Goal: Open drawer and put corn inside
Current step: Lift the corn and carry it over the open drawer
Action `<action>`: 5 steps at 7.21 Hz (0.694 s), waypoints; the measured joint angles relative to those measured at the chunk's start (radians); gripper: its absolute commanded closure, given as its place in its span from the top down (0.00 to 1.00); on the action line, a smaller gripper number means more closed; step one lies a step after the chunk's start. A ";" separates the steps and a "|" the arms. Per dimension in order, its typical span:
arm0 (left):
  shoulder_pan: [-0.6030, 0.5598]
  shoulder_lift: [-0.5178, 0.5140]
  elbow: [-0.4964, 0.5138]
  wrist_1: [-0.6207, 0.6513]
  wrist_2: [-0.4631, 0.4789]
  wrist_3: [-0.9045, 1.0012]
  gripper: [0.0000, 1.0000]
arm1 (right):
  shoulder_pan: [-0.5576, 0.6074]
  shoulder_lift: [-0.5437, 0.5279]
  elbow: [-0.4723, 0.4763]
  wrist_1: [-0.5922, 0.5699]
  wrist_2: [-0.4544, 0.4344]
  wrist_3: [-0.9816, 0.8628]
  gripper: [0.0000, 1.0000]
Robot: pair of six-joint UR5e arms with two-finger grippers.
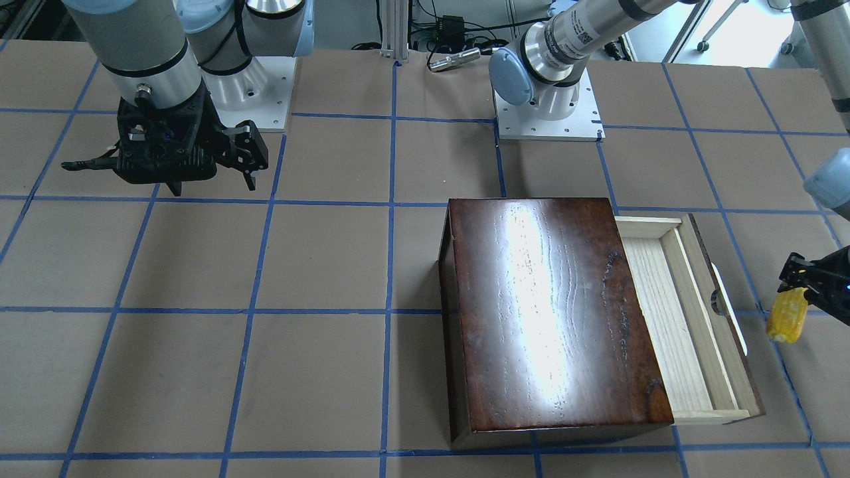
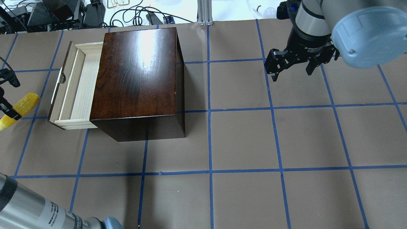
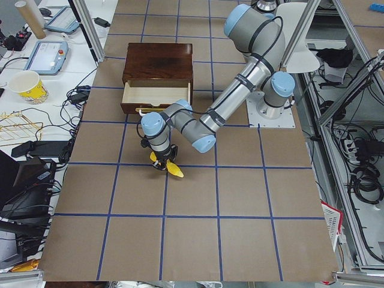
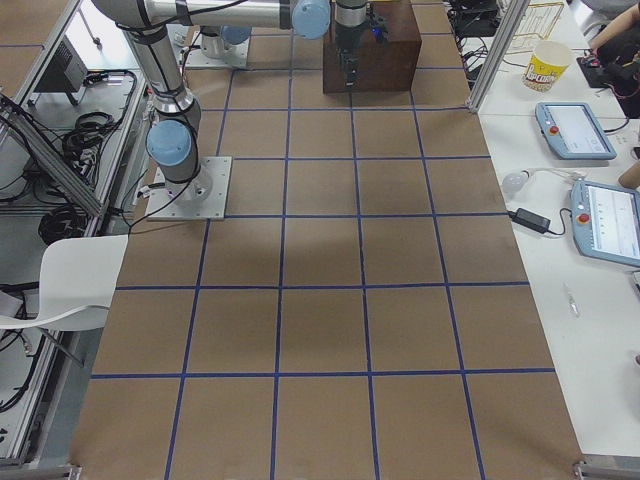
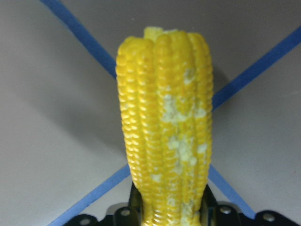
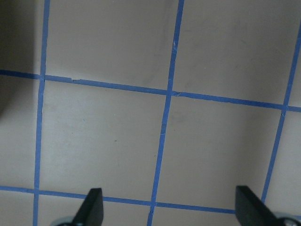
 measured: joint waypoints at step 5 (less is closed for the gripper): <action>-0.104 0.129 0.181 -0.314 -0.031 -0.314 0.00 | 0.000 0.000 0.000 0.000 0.000 0.000 1.00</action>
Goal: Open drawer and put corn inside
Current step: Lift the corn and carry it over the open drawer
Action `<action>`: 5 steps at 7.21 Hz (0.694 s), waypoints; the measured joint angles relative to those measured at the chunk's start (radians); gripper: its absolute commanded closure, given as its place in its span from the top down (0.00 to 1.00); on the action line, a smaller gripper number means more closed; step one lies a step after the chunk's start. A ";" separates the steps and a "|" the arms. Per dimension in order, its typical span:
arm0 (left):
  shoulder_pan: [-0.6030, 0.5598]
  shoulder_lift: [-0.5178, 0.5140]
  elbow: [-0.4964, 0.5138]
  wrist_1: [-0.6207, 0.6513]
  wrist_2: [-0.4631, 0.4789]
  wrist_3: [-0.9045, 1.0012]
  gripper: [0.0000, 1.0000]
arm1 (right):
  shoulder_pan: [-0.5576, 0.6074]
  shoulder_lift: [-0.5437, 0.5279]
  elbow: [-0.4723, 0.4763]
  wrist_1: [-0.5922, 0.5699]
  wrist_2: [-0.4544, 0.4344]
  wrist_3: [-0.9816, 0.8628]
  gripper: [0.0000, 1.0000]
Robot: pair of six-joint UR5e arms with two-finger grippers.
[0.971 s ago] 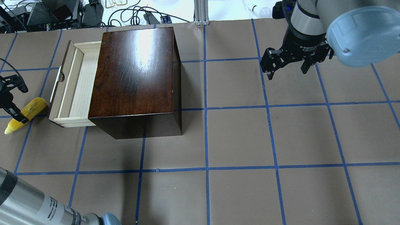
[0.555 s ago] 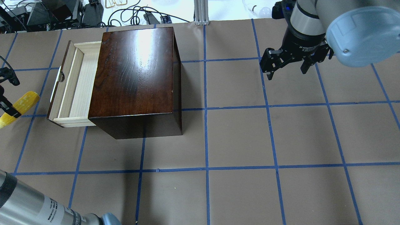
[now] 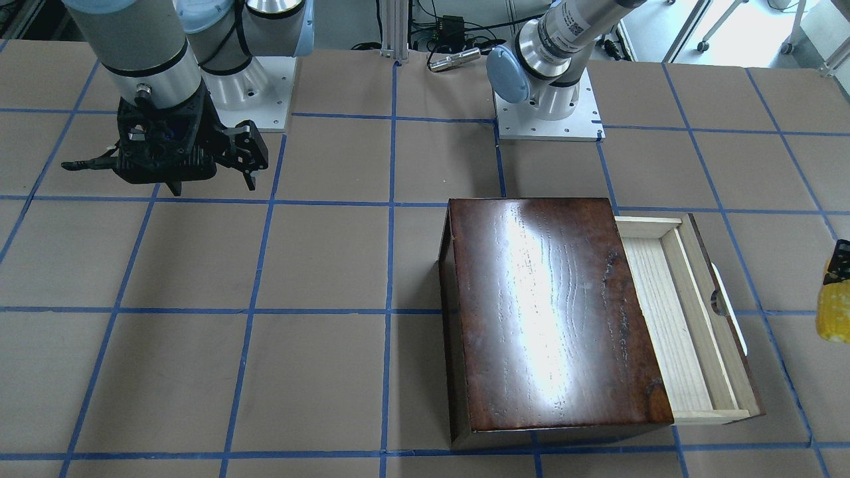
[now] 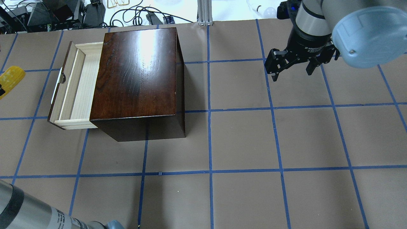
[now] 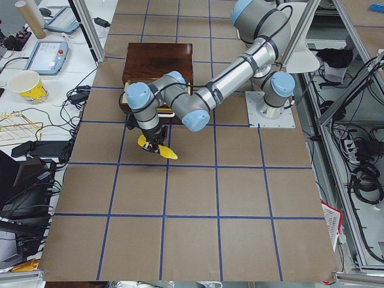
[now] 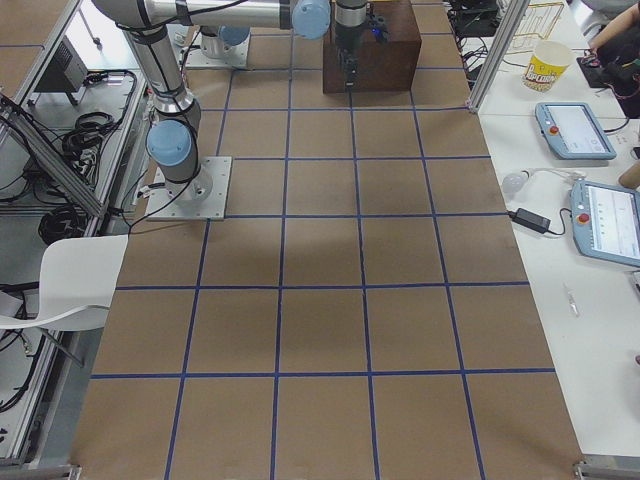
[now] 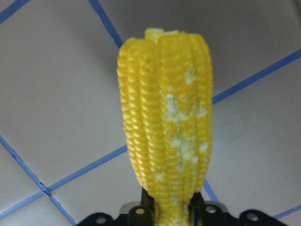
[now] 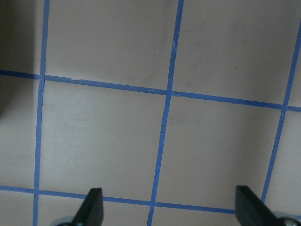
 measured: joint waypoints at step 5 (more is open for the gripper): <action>-0.177 0.117 0.005 -0.153 -0.047 -0.382 0.00 | 0.001 0.000 0.000 0.000 0.000 0.000 1.00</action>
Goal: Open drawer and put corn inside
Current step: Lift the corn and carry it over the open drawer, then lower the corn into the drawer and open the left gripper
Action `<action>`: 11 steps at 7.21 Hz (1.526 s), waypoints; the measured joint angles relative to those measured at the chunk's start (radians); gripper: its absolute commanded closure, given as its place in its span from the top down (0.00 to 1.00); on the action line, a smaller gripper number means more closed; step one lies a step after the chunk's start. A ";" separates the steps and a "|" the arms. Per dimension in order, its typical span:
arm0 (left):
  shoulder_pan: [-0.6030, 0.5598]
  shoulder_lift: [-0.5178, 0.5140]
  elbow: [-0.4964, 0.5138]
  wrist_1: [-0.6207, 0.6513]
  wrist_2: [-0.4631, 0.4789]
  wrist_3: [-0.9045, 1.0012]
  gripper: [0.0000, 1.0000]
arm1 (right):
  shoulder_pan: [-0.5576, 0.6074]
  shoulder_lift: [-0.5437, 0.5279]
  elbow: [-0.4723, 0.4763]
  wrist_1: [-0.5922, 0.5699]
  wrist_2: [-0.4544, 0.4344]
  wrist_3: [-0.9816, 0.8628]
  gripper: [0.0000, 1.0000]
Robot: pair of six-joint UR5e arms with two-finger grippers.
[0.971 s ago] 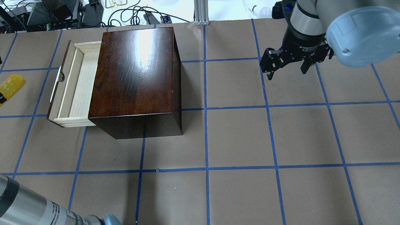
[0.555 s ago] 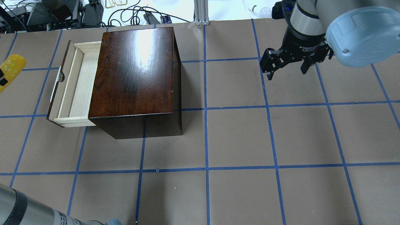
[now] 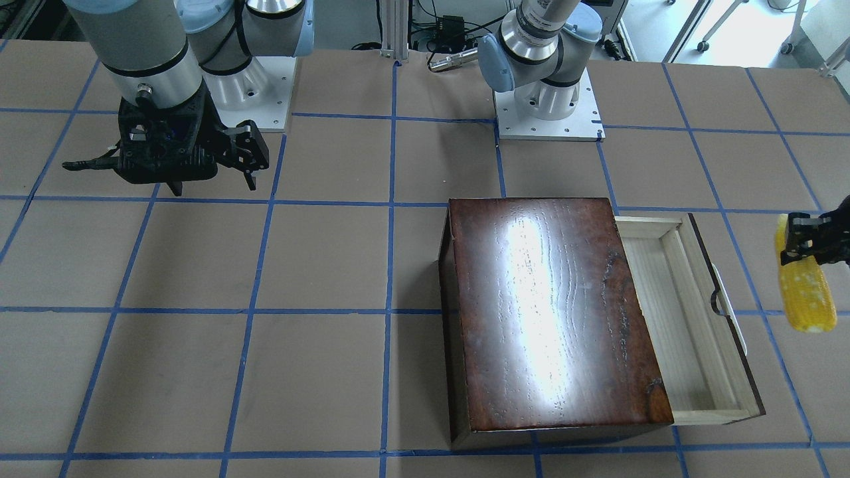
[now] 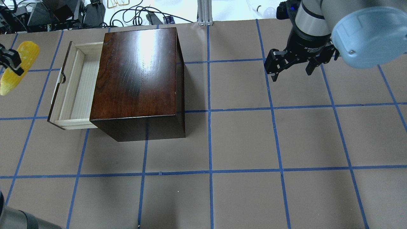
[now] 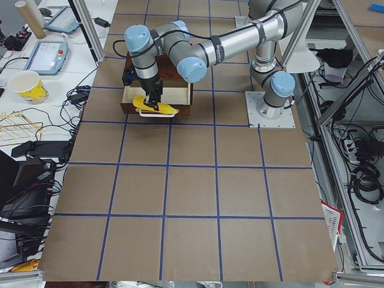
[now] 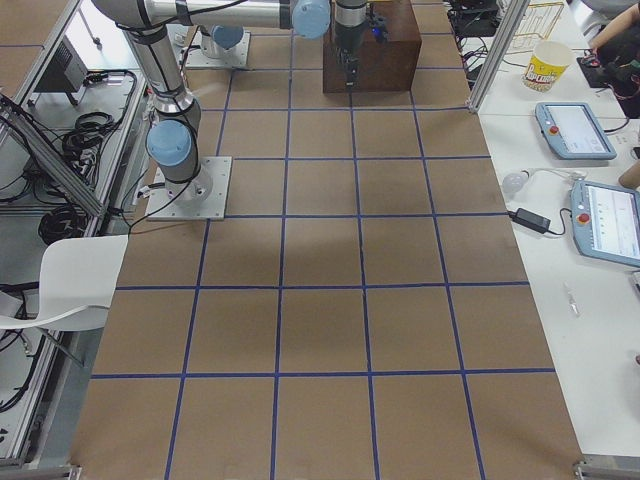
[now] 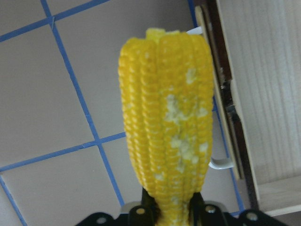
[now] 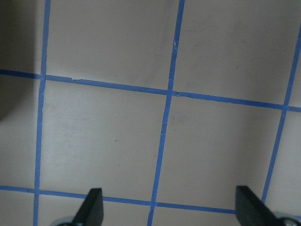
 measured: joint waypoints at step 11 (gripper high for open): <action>-0.124 -0.085 -0.090 0.057 -0.089 -0.252 0.00 | 0.000 0.000 0.000 0.000 0.000 0.000 1.00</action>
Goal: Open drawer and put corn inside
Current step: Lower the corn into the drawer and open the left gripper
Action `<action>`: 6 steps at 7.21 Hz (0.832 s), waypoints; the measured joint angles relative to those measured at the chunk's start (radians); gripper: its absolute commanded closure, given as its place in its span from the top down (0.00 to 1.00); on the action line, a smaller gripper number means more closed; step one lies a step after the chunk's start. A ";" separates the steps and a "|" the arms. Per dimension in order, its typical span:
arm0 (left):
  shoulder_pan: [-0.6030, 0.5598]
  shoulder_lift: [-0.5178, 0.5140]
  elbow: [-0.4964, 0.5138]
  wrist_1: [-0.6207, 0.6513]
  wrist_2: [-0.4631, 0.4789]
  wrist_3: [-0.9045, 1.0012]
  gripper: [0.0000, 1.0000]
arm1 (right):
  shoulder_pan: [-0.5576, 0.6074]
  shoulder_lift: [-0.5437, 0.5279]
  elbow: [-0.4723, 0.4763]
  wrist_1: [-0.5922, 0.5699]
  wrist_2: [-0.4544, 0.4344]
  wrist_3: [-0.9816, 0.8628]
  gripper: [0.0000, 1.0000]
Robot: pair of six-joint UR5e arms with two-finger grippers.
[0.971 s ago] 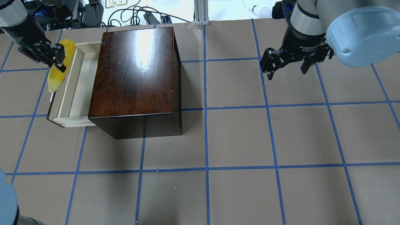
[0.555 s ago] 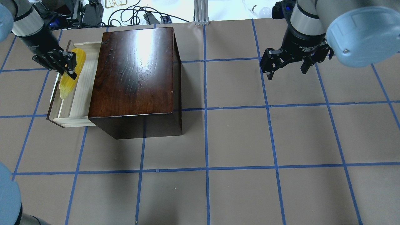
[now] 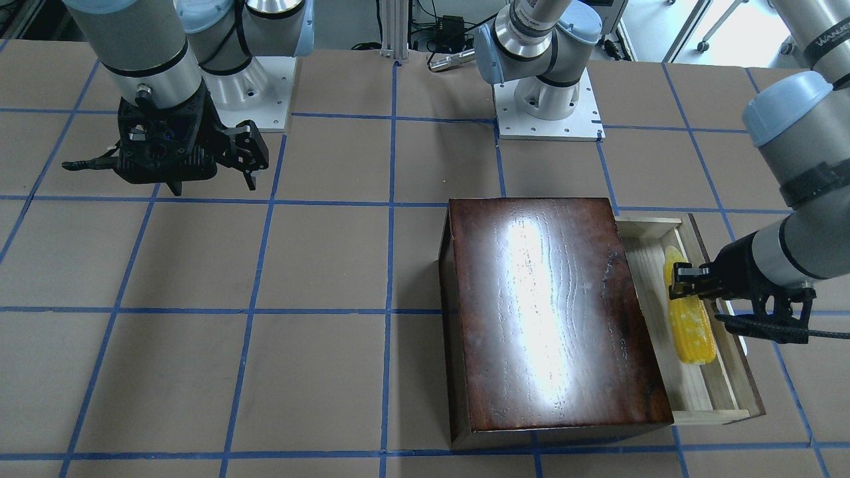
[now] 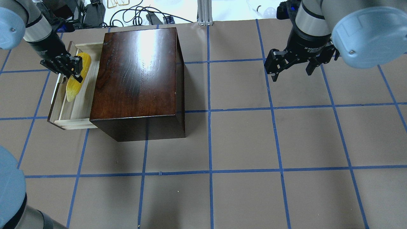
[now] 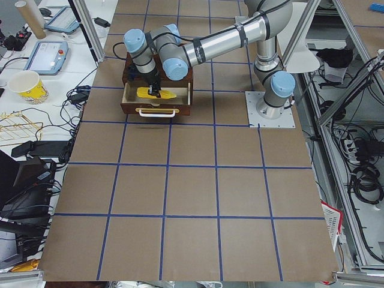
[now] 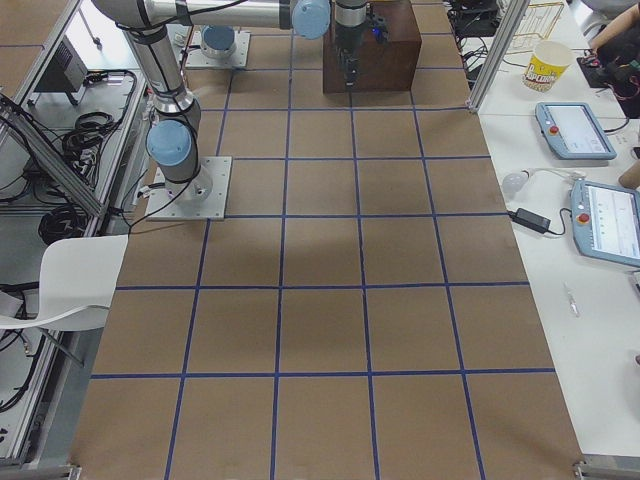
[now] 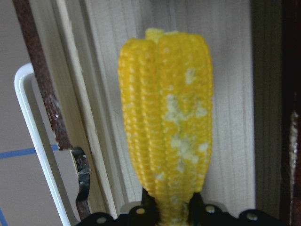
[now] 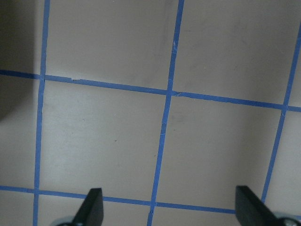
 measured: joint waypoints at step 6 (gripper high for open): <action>0.002 -0.036 -0.001 0.016 -0.034 -0.059 0.76 | -0.001 0.000 0.000 0.000 0.000 0.000 1.00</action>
